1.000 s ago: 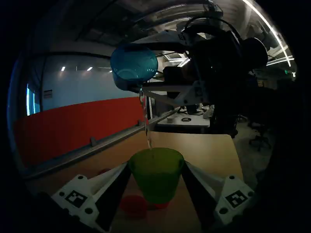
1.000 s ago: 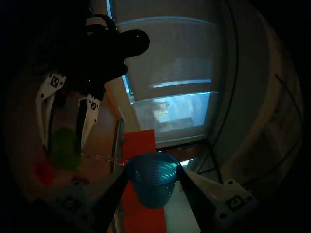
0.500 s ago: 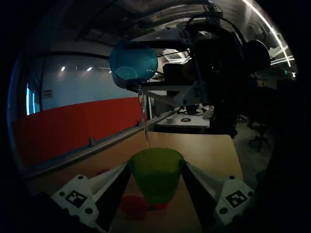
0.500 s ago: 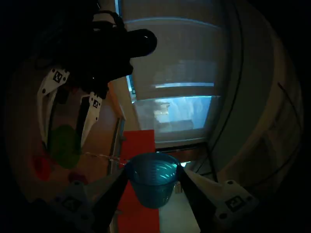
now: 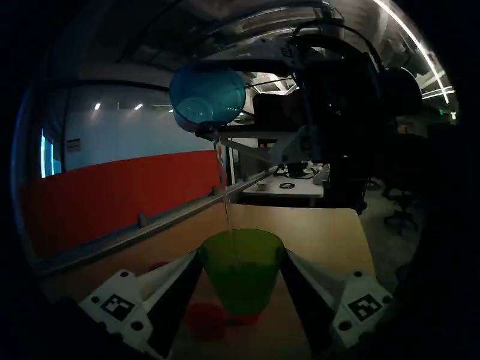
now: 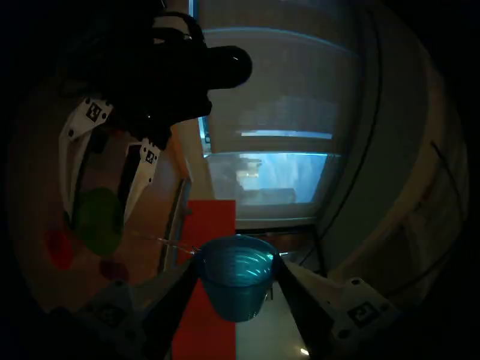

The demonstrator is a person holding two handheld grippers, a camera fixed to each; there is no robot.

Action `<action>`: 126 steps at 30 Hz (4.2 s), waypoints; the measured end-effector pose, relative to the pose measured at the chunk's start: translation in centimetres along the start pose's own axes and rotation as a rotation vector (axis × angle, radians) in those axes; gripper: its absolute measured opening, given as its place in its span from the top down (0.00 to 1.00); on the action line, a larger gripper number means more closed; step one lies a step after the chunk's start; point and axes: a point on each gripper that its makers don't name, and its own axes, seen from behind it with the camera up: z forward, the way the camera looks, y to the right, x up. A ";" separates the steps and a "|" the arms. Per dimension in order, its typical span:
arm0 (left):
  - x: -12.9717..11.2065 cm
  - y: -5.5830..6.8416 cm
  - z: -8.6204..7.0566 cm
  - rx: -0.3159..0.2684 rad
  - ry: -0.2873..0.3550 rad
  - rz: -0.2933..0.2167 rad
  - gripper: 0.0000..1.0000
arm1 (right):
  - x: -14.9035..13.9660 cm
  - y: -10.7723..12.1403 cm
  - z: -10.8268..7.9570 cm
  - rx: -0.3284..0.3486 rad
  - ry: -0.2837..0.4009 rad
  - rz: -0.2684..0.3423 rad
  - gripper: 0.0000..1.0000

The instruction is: Pour water

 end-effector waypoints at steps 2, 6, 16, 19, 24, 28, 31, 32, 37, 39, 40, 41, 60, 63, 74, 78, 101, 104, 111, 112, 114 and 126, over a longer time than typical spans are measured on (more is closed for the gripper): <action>0.1 0.0 0.0 0.000 0.001 0.001 0.12 | 0.0 0.1 0.0 -0.002 0.000 -0.009 0.09; 0.2 -0.2 -0.1 0.003 0.007 0.001 0.12 | 0.1 0.3 -0.1 -0.008 -0.001 -0.026 0.09; 0.2 -0.5 -0.1 0.007 0.009 -0.003 0.12 | 0.5 0.5 -0.1 -0.009 0.005 -0.061 0.09; 0.3 -0.5 -0.1 0.008 0.011 -0.004 0.12 | 0.5 0.3 -0.1 -0.006 0.003 -0.079 0.09; 0.4 -0.5 0.0 0.007 0.013 -0.005 0.12 | 0.6 0.3 0.0 -0.010 0.004 -0.098 0.09; 0.4 -0.5 0.0 0.007 0.012 -0.003 0.12 | 0.6 0.4 -0.1 -0.012 0.006 -0.097 0.09; 0.4 -0.5 0.0 0.009 0.010 -0.002 0.12 | 0.6 0.4 -0.3 -0.012 0.006 -0.093 0.09; 0.4 -0.5 0.0 0.010 0.010 -0.002 0.12 | 0.6 0.4 -0.3 -0.012 0.006 -0.091 0.09; 0.4 -0.5 0.0 0.013 0.009 -0.002 0.12 | 0.5 0.2 -0.5 -0.007 0.006 -0.055 0.09; 0.4 -0.5 0.0 0.012 0.009 -0.001 0.12 | 0.5 0.0 -0.5 -0.003 0.007 -0.027 0.09; 0.4 -0.5 0.0 0.011 0.009 -0.001 0.12 | 0.4 0.0 -0.6 -0.002 0.008 -0.009 0.09; 0.5 -0.4 -0.1 0.010 0.009 0.000 0.12 | 0.4 -0.1 -0.6 -0.001 0.010 0.008 0.09; 0.8 -0.5 -0.4 0.014 0.006 0.009 0.12 | 0.2 -1.4 -1.7 -0.004 0.016 0.544 0.09; 0.9 -0.6 -0.5 0.015 0.004 0.011 0.12 | -0.2 -1.7 -1.8 -0.004 0.007 0.640 0.09; 1.1 -0.5 -0.7 0.018 0.005 0.016 0.12 | -0.9 -2.1 -1.8 0.014 0.020 1.027 0.09; 1.2 -0.6 -0.8 0.019 0.004 0.021 0.12 | -0.9 -2.3 -1.8 0.036 0.030 1.148 0.09; 1.0 -0.5 -1.0 0.021 -0.020 0.044 0.12 | -1.4 -2.8 -2.0 0.121 0.037 1.455 0.09; 0.9 -0.7 -1.1 0.025 -0.022 0.044 0.12 | -1.7 -3.0 -2.4 0.119 0.029 1.453 0.09; 1.0 -1.3 -1.5 0.035 -0.022 0.040 0.12 | -3.0 -3.8 -3.5 0.113 -0.005 1.454 0.09; 0.9 -1.4 -1.7 0.039 -0.023 0.040 0.12 | -3.2 -3.9 -3.7 0.111 -0.008 1.454 0.09; 0.8 -1.7 -1.9 0.046 -0.027 0.041 0.12 | -3.7 -4.1 -4.2 0.106 -0.016 1.456 0.09; 0.1 -2.9 -3.4 0.079 -0.058 0.036 0.12 | -6.5 -5.7 -6.6 0.072 -0.086 1.448 0.09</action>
